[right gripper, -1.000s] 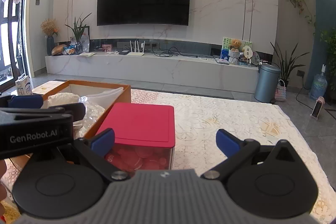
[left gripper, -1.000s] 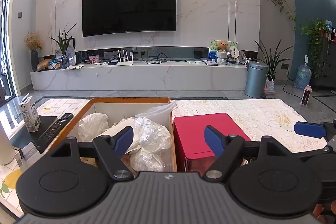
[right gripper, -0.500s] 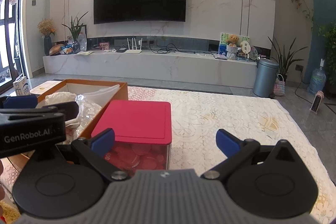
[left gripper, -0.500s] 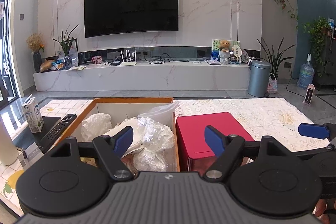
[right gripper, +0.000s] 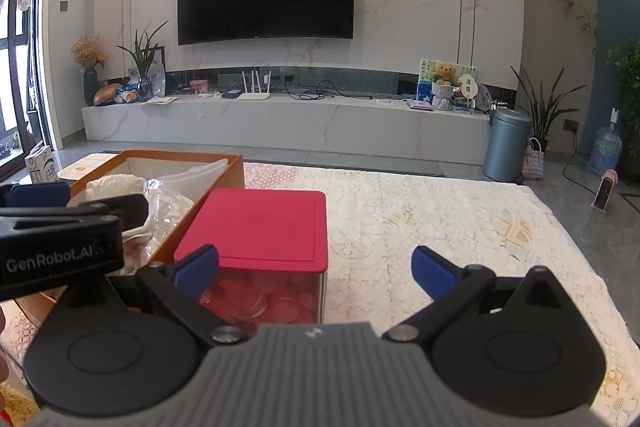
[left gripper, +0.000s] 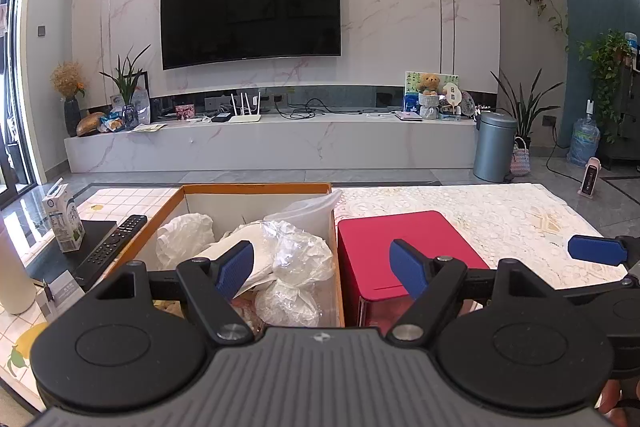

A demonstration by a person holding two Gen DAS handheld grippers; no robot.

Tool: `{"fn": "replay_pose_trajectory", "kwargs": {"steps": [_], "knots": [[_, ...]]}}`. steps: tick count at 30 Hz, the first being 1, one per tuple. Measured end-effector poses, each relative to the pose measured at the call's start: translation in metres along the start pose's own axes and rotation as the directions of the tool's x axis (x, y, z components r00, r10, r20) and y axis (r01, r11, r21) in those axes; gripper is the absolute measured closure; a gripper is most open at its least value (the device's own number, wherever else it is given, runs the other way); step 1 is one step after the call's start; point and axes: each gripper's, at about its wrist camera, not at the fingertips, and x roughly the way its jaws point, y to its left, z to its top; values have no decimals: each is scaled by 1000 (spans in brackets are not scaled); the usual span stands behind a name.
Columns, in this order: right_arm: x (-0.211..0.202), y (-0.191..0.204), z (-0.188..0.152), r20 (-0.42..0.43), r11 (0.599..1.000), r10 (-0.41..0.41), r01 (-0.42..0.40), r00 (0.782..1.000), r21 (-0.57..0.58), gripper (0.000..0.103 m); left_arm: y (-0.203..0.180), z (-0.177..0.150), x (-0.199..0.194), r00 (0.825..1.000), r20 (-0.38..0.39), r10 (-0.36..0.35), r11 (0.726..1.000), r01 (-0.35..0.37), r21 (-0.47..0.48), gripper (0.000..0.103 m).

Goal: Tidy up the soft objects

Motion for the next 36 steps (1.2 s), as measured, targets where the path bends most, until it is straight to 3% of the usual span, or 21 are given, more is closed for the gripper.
{"fn": "replay_pose_trajectory", "kwargs": {"steps": [16,22,36], "knots": [[2,-1,-1,-4,1000,1,-1,1000,8,3,-1,-2,0,1000,-3,2,1000,-2,-10,12],[5,-8,-2,-34,995,43,-40,998,88,3,0,-3,-1,1000,-1,-9,999,9,-38,12],[3,-4,-2,-19,997,25,-24,1000,73,3,-1,-1,-5,1000,-3,-9,999,9,-46,12]]}}
